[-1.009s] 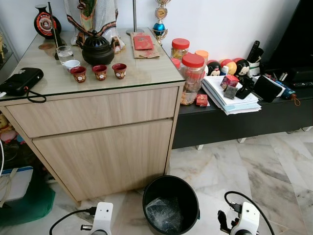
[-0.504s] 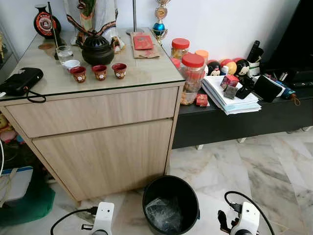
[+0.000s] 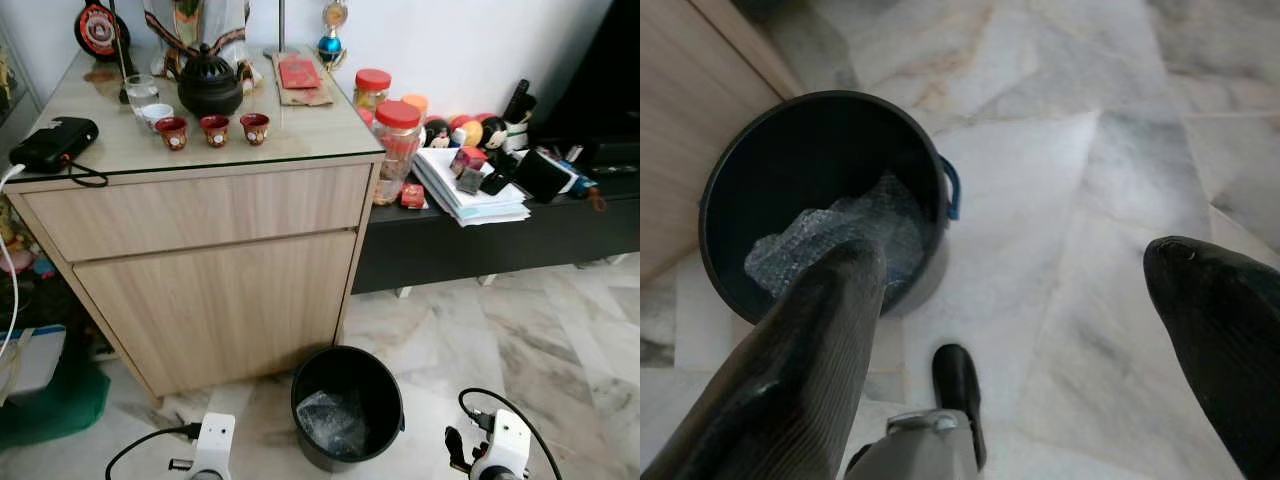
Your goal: Picking trash to rubbish bin
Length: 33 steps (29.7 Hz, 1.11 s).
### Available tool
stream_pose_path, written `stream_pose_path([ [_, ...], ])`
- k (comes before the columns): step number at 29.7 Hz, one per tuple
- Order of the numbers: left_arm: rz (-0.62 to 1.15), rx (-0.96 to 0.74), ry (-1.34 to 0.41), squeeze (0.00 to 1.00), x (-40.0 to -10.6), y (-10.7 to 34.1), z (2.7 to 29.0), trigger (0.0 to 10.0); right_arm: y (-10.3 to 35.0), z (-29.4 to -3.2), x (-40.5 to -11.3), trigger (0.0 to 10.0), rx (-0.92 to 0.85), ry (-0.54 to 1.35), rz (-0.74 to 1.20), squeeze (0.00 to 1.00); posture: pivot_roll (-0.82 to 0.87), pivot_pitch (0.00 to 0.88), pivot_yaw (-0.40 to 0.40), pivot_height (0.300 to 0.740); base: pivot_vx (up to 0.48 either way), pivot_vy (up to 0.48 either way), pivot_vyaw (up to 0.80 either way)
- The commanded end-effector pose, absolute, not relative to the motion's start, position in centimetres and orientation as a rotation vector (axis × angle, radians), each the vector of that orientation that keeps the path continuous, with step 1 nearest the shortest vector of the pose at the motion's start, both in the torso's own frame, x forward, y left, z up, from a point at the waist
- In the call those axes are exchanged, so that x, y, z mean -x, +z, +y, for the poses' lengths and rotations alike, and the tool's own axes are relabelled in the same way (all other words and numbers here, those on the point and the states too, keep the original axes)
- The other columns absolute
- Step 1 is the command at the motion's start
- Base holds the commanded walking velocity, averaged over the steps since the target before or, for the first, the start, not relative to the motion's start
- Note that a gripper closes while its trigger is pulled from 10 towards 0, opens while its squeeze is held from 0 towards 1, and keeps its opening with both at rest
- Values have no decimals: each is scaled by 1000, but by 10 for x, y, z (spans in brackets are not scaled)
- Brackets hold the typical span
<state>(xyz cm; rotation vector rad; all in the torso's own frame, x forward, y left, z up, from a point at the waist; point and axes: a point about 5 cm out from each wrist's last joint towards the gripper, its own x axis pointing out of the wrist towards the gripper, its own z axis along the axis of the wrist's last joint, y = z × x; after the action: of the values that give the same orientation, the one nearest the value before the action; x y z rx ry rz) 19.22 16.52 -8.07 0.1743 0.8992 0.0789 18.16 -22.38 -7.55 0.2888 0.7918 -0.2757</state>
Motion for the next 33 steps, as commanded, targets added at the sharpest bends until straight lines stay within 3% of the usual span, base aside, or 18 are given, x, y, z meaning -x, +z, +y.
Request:
stream_pose_path([
  [1,914,-170,71,0,-189,-83,163,10000,-75,-227,-181,10000,-284,-290,782,0,-93,0,-91,740,-259,0,0],
  [33,913,-161,73,0,-190,-83,161,10000,-72,-231,-184,10000,-275,-291,763,0,-100,0,-99,740,-257,0,0],
])
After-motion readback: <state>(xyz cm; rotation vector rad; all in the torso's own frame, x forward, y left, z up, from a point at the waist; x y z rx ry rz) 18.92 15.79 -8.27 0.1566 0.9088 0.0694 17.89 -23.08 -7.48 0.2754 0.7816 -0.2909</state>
